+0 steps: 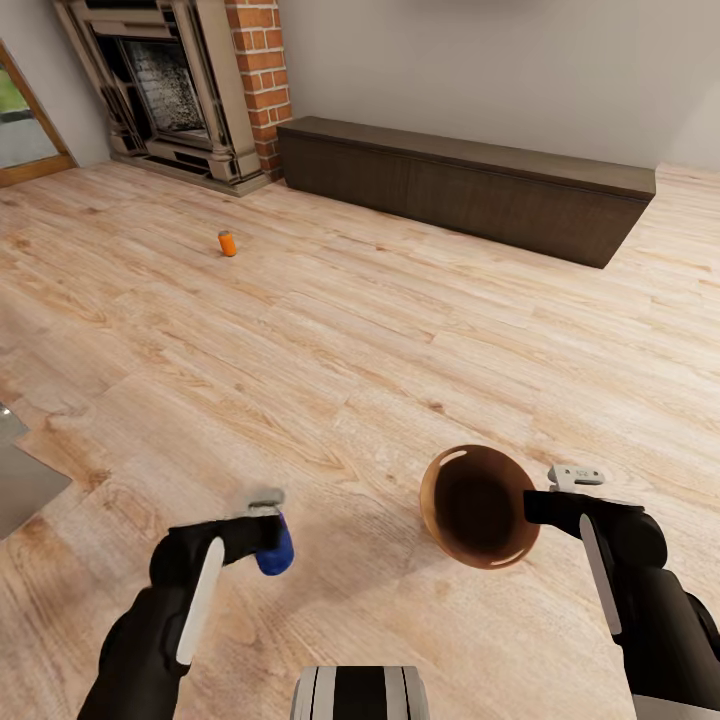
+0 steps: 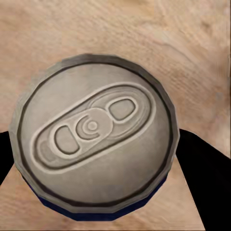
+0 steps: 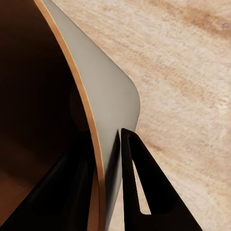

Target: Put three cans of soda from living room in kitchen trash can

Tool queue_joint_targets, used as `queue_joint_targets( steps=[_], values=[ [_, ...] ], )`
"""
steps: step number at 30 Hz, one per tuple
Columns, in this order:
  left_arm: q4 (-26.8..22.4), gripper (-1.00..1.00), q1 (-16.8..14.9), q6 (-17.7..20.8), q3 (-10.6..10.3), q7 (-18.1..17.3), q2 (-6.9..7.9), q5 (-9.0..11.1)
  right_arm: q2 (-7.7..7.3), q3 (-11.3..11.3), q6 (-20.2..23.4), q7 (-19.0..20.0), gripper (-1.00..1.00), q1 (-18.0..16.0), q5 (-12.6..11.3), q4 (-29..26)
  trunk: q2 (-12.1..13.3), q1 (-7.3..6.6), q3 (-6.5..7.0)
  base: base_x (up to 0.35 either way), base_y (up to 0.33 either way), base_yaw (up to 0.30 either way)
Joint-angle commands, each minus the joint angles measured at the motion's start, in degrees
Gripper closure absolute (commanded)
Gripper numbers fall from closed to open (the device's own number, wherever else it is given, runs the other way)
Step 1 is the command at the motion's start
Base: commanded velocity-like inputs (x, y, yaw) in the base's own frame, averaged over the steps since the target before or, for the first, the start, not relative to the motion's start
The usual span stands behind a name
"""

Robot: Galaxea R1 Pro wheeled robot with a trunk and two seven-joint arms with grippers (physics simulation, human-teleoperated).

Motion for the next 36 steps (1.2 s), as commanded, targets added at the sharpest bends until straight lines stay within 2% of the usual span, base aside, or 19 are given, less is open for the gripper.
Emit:
queue_joint_targets(
  steps=[1,3,4,9,11,13,14,16,18,22,26,29,32,33,36],
  values=[
    [-0.9,1.00,0.3,1.4,-2.1,-8.4,0.23,-0.8,-0.01,0.0,0.0,0.2,1.00,0.0,-0.6,0.0,0.0,0.00,0.00,0.000,0.000,0.000],
    [-1.4,1.00,0.4,2.1,-3.6,-23.3,1.05,-0.8,-0.07,0.0,0.0,0.2,1.00,0.0,-0.6,0.0,0.0,0.00,0.00,0.000,0.000,0.000],
    [-1.4,1.00,0.4,2.2,-3.7,-25.6,1.22,-0.8,-0.08,0.0,0.0,0.2,1.00,0.0,-0.6,0.0,0.0,0.00,0.00,0.000,0.000,0.000],
    [-1.5,1.00,0.4,2.3,-3.7,-45.9,3.90,-0.8,-0.11,-0.1,0.0,0.2,1.00,0.0,-0.6,0.0,0.0,0.00,0.00,0.000,0.000,0.000],
    [-1.6,1.00,0.4,2.3,-3.6,-51.3,4.35,-0.8,-0.08,-0.1,0.1,0.3,1.00,0.0,-0.6,0.0,0.0,0.00,0.00,0.000,0.000,0.000],
    [-1.6,1.00,0.4,2.3,-3.6,-54.3,4.63,-0.8,-0.05,-0.1,0.1,0.6,1.00,0.1,-0.6,0.0,0.0,0.00,0.00,0.000,0.000,0.000],
    [-1.7,1.00,0.4,2.3,-3.6,-56.9,5.13,-0.8,-0.03,-0.1,0.1,1.3,1.00,0.1,-0.6,0.0,0.0,0.00,0.00,0.000,0.000,0.000],
    [-1.7,1.00,0.4,2.3,-3.5,-58.6,5.91,-0.8,-0.03,-0.1,0.0,1.9,1.00,0.1,-0.6,0.0,0.0,0.00,0.00,0.000,0.000,0.000],
    [-1.8,1.00,0.4,2.3,-2.1,-63.4,7.63,-0.7,0.01,0.0,-0.2,2.8,1.00,0.0,-0.6,0.0,0.0,0.00,0.00,0.000,0.000,0.000],
    [-1.9,1.00,0.3,2.2,1.5,-67.2,8.10,-0.7,0.06,0.1,-0.2,3.0,1.00,-0.2,-0.6,0.0,0.0,0.00,0.00,0.000,0.000,0.000],
    [-1.9,1.00,0.2,2.1,2.9,-68.2,7.88,-0.7,0.49,0.2,-0.2,2.8,1.00,-0.3,-0.6,0.0,0.0,0.00,0.00,0.000,0.000,0.000],
    [-1.9,1.00,0.0,2.1,3.2,-68.4,6.65,-0.3,0.83,0.3,-0.2,2.7,1.00,-0.3,-0.6,0.0,0.0,0.00,0.00,0.000,0.000,0.000],
    [-1.8,1.00,-0.1,2.1,3.3,-68.3,5.04,1.8,0.97,1.4,-0.2,2.6,1.00,-0.3,-0.6,0.0,0.0,0.00,0.00,0.000,0.000,0.000],
    [-1.7,1.00,-0.4,2.2,3.3,-67.9,3.60,3.2,1.01,3.1,-0.2,2.5,1.00,-0.3,-0.5,0.0,0.0,0.00,0.00,0.000,0.000,0.000],
    [-1.7,1.00,-1.8,2.3,3.3,-66.0,0.90,4.0,1.10,4.4,-0.2,2.3,1.00,-0.3,-0.4,0.0,0.0,0.00,0.00,0.000,0.000,0.000]
  ],
)
